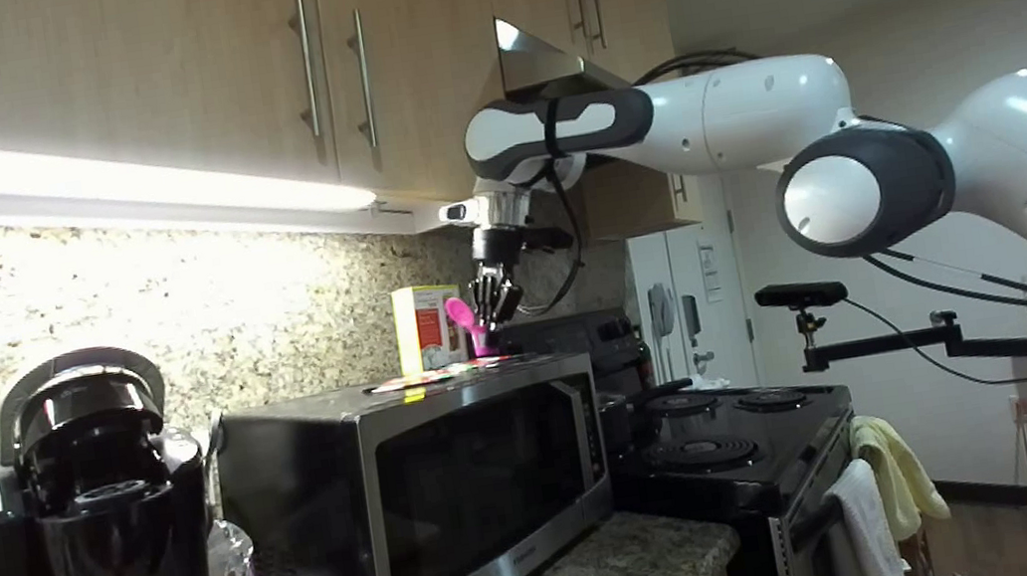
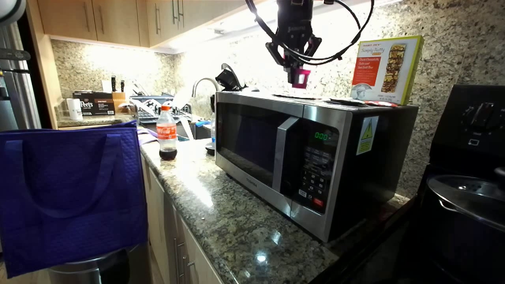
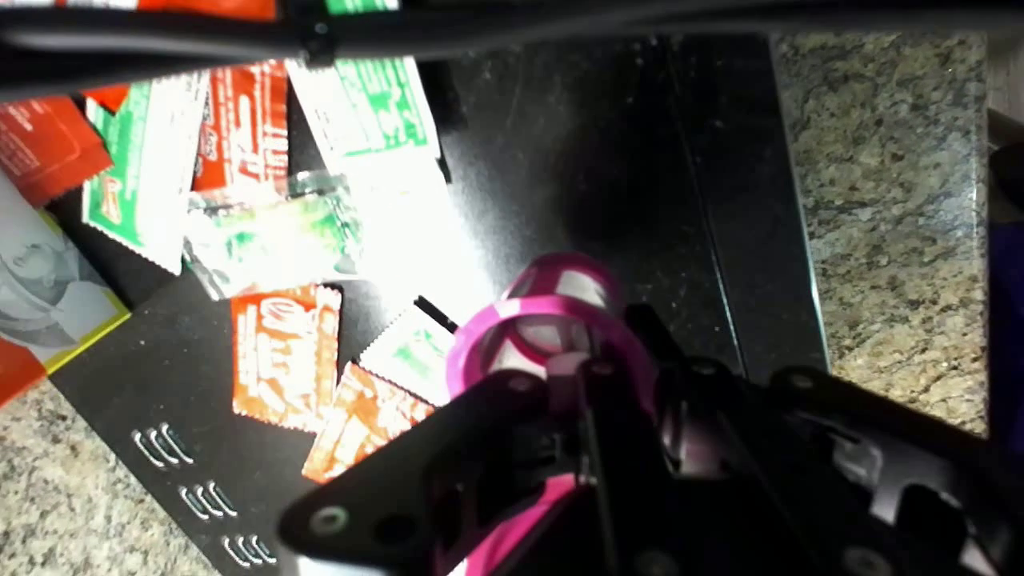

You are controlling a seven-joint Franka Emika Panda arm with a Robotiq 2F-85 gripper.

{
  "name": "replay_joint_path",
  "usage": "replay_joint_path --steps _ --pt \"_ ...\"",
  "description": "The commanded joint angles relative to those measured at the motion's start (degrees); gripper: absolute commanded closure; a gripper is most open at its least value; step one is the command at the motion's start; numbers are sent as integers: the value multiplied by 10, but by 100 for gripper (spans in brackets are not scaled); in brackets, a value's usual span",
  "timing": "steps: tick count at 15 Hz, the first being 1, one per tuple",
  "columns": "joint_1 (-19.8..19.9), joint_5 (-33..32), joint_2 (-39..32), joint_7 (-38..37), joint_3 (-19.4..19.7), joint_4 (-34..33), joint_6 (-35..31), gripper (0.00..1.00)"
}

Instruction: Close the microwave door, place the pink jar on the counter, then put the coca-cola bottle in the bag

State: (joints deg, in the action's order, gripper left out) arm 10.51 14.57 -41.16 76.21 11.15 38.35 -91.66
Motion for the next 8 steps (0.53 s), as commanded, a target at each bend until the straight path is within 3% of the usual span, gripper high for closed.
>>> replay_joint_path --steps 1,8 --pt "-27 -12 20 -12 0 -9 32 97" --pt "-108 -25 59 50 -6 6 101 96"
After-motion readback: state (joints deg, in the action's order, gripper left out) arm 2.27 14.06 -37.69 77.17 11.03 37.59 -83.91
